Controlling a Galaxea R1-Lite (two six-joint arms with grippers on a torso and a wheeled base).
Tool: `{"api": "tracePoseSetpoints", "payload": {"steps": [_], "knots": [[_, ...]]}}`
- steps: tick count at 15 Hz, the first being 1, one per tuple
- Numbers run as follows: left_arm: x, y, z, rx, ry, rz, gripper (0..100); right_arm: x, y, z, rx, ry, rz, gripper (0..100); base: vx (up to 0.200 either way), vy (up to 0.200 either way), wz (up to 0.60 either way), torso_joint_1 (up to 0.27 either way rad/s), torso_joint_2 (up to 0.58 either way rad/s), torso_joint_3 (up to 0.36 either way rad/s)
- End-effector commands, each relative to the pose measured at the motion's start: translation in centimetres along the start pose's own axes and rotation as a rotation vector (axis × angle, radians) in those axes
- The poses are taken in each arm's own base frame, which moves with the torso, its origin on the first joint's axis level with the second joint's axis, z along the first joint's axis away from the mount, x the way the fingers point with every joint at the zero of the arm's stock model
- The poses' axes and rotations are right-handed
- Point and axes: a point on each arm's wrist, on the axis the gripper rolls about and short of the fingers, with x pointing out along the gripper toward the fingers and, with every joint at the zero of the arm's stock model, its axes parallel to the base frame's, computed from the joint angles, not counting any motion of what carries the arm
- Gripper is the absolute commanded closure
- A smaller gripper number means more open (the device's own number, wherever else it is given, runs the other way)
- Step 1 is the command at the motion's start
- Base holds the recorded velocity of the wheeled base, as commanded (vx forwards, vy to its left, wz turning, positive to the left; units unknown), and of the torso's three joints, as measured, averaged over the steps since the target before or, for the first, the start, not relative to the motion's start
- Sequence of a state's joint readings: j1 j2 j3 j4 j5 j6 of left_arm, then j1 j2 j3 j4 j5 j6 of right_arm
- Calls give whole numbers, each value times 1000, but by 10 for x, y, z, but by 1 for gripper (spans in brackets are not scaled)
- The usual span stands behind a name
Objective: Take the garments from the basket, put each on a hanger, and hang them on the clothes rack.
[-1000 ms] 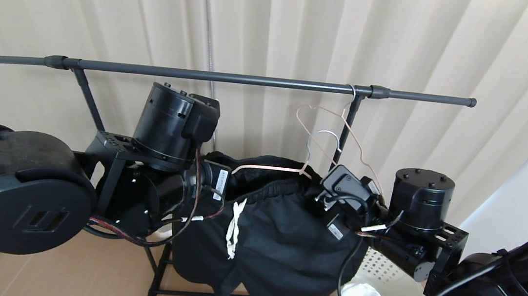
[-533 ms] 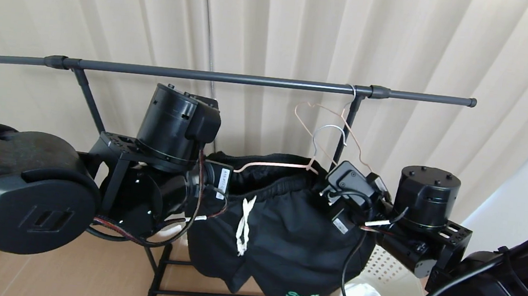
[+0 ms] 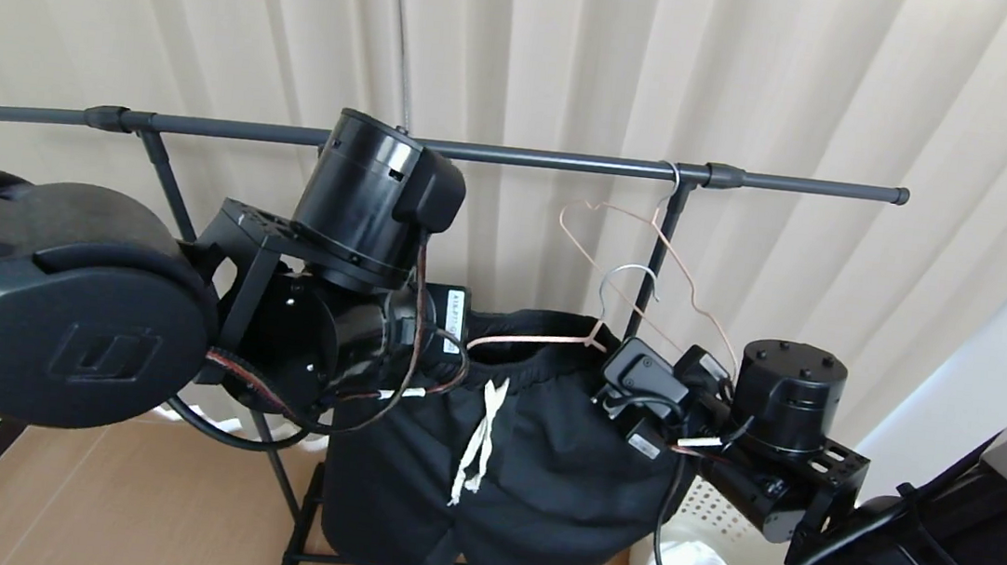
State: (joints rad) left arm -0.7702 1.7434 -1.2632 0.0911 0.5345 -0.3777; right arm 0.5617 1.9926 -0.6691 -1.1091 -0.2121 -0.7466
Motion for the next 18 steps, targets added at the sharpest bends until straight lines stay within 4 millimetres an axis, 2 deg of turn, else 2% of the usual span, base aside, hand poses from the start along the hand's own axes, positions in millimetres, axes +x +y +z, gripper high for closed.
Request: {"api": "tracePoseSetpoints", "payload": {"steps": [1, 7, 11, 18], "knots": [[1, -3, 7, -19, -15, -5, 100, 4, 12, -12, -40, 26, 25, 100, 0, 0, 0, 0, 0, 0], [3, 3, 23, -64, -51, 10, 100, 6, 14, -13, -68, 19, 22, 100, 0, 0, 0, 0, 0, 0], [3, -6, 6, 6, 28, 7, 100, 11, 2, 0, 38, -7, -45, 100, 0, 0, 0, 0, 0, 0], [5, -30, -27, 137, 153, -16, 100, 10, -7, 10, 101, -48, -79, 100, 0, 0, 0, 0, 0, 0]]}}
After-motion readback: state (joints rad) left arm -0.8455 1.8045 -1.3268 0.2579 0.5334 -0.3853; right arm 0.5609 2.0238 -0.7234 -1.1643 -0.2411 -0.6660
